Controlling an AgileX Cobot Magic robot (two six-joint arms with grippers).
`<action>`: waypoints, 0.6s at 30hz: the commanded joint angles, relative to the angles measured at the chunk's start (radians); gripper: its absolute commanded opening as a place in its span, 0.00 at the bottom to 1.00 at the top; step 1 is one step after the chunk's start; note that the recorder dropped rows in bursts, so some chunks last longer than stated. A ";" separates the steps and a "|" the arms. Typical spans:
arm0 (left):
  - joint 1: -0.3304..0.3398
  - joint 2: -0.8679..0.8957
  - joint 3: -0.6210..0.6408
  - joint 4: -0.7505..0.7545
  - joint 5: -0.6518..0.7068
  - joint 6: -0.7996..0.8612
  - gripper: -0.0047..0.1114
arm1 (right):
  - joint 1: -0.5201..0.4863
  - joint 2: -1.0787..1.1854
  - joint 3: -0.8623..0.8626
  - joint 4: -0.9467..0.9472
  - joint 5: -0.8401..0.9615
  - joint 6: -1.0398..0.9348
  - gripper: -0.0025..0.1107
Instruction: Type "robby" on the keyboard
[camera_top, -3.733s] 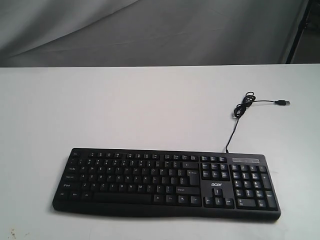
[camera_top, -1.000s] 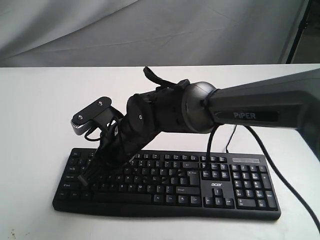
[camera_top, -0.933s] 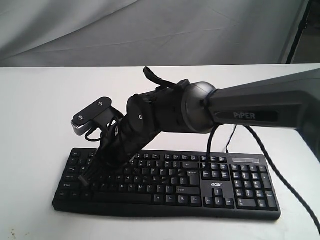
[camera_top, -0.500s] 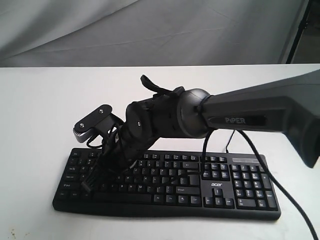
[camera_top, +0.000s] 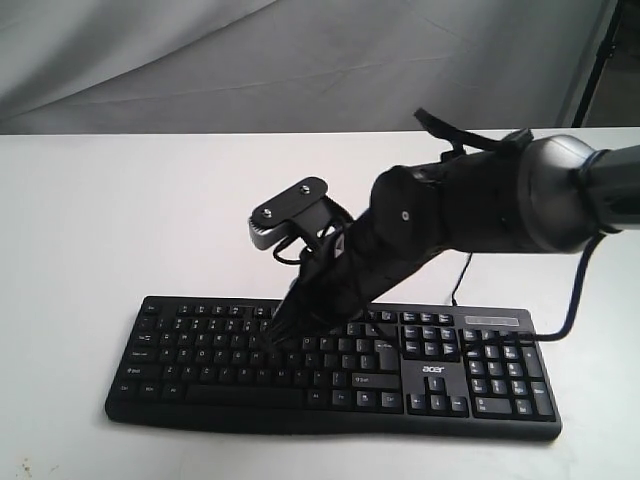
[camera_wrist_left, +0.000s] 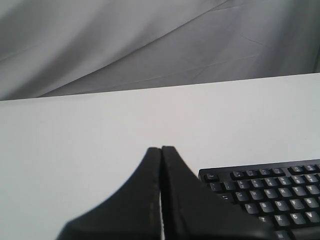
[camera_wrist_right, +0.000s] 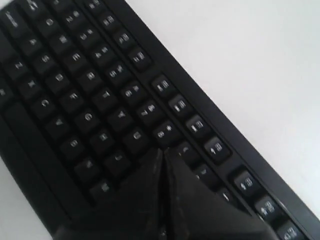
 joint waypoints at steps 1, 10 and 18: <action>-0.006 -0.003 0.004 0.005 -0.007 -0.003 0.04 | -0.018 -0.012 0.033 0.011 -0.041 0.003 0.02; -0.006 -0.003 0.004 0.005 -0.007 -0.003 0.04 | -0.018 0.035 0.033 0.022 -0.050 0.003 0.02; -0.006 -0.003 0.004 0.005 -0.007 -0.003 0.04 | -0.016 0.042 0.033 0.023 -0.050 0.003 0.02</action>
